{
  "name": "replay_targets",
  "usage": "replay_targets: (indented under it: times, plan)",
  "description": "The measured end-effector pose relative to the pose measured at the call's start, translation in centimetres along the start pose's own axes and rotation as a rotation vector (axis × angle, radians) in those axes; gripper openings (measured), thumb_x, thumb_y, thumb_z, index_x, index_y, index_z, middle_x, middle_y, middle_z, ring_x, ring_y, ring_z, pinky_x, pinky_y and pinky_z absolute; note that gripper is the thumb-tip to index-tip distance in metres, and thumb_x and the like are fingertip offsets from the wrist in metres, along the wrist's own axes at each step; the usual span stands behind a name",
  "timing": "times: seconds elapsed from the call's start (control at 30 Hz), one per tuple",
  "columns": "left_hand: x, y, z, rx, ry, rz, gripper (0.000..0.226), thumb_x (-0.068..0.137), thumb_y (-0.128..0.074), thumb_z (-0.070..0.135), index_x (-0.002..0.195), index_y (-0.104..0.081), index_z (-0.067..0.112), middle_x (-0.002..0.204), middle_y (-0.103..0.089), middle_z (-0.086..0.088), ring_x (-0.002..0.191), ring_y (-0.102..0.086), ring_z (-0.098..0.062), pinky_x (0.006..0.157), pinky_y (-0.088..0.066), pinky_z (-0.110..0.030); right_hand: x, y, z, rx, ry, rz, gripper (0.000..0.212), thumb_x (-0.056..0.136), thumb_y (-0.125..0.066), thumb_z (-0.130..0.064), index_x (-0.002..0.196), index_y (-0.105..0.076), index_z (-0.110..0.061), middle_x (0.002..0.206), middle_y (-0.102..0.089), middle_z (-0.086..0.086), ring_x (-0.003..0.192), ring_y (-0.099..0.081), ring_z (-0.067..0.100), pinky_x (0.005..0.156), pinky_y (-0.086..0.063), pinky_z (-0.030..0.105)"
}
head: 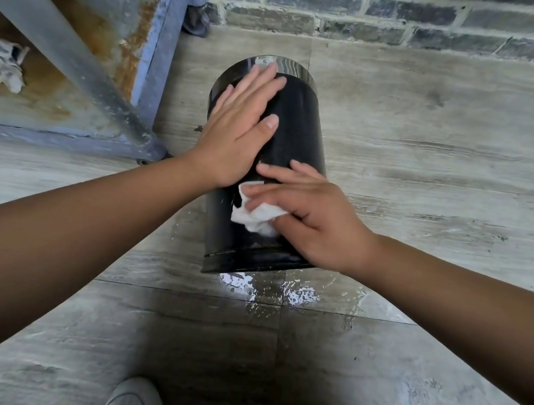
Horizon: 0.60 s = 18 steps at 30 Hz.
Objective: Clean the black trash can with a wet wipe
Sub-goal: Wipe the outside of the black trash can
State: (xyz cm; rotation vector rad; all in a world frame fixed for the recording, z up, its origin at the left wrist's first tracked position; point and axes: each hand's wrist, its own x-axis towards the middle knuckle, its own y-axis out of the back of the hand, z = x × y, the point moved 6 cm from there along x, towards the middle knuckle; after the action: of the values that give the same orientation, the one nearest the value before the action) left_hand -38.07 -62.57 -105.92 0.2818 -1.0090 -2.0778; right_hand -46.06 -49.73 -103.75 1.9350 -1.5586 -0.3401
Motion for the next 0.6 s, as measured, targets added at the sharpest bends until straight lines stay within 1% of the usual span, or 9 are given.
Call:
replay_targets:
  times: [0.13,0.23,0.3,0.37,0.43,0.5,0.53,0.57,0.6]
  plan:
    - [0.2,-0.2,0.0,0.064,0.015,-0.025,0.055,0.095,-0.027,0.04,0.146,-0.036,0.022,0.162,-0.012,-0.001,0.149,0.0,-0.016,0.115,0.003,-0.038,-1.0,-0.6,-2.1,-0.091,0.108,-0.121,0.027,0.08,-0.063,0.001,0.103,-0.074,-0.009,0.115,-0.073,0.004,0.123,-0.059,0.024,0.11,-0.031,0.047]
    - [0.1,-0.3,0.0,0.091,0.003,-0.037,0.055,0.095,-0.027,0.043,0.146,-0.037,0.025,0.163,-0.011,-0.001,0.149,0.001,-0.015,0.115,0.003,-0.038,-2.6,-1.2,-3.4,-0.04,0.116,-0.166,0.027,0.08,-0.063,0.001,0.103,-0.074,-0.008,0.108,-0.075,0.005,0.112,-0.066,0.021,0.108,-0.038,0.046]
    - [0.1,-0.3,-0.1,0.096,0.003,-0.036,0.056,0.094,-0.027,0.044,0.146,-0.037,0.025,0.163,-0.01,-0.001,0.149,0.001,-0.015,0.115,0.003,-0.038,-3.6,-1.6,-4.5,0.066,0.124,-0.191,0.022,0.081,-0.064,0.004,0.098,-0.074,-0.005,0.097,-0.077,0.008,0.096,-0.071,0.023,0.097,-0.046,0.045]
    - [0.1,-0.3,-0.1,0.101,0.004,-0.035,0.056,0.094,-0.027,0.044,0.147,-0.036,0.026,0.163,-0.01,0.0,0.148,0.002,-0.014,0.115,0.004,-0.037,-4.5,-2.0,-5.5,0.171,0.137,-0.225,0.02,0.082,-0.062,0.007,0.095,-0.074,-0.002,0.084,-0.075,0.009,0.079,-0.07,0.026,0.085,-0.048,0.042]
    - [0.1,-0.3,-0.2,0.101,0.005,-0.039,0.056,0.095,-0.026,0.044,0.147,-0.035,0.026,0.163,-0.01,0.001,0.148,0.002,-0.013,0.114,0.004,-0.036,-5.3,-2.0,-5.8,0.315,0.079,-0.252,0.02,0.084,-0.059,0.006,0.098,-0.072,0.0,0.082,-0.073,0.006,0.075,-0.067,0.019,0.079,-0.049,0.033]
    - [0.2,-0.5,-0.1,0.107,0.004,-0.047,0.056,0.094,-0.027,0.044,0.147,-0.035,0.027,0.163,-0.009,0.001,0.148,0.002,-0.013,0.114,0.004,-0.036,-6.0,-2.3,-5.3,0.562,-0.108,-0.284,0.02,0.087,-0.055,0.002,0.101,-0.069,-0.002,0.086,-0.07,-0.006,0.078,-0.063,0.002,0.074,-0.047,0.019]
    - [0.3,-0.6,-0.1,0.114,0.003,-0.053,0.056,0.094,-0.027,0.045,0.147,-0.035,0.027,0.163,-0.009,0.001,0.148,0.002,-0.013,0.115,0.004,-0.037,-6.1,-2.3,-5.2,0.735,-0.197,-0.295,0.02,0.086,-0.056,-0.002,0.102,-0.068,-0.003,0.085,-0.069,-0.011,0.077,-0.062,-0.002,0.071,-0.046,0.015]
    - [0.4,-0.8,0.0,0.122,0.001,-0.059,0.056,0.094,-0.027,0.045,0.147,-0.035,0.028,0.163,-0.009,0.001,0.148,0.002,-0.014,0.115,0.003,-0.038,-6.0,-2.2,-4.9,0.902,-0.259,-0.282,0.021,0.084,-0.06,-0.01,0.102,-0.067,-0.003,0.082,-0.069,-0.013,0.075,-0.062,-0.002,0.068,-0.046,0.014]
    - [0.5,-0.9,0.1,0.131,-0.001,-0.064,0.057,0.093,-0.028,0.046,0.147,-0.035,0.028,0.163,-0.009,0.001,0.148,0.002,-0.014,0.115,0.003,-0.039,-5.6,-1.8,-4.3,1.045,-0.31,-0.24,0.03,0.08,-0.067,-0.023,0.101,-0.065,-0.002,0.078,-0.069,-0.012,0.07,-0.062,0.001,0.065,-0.048,0.015]
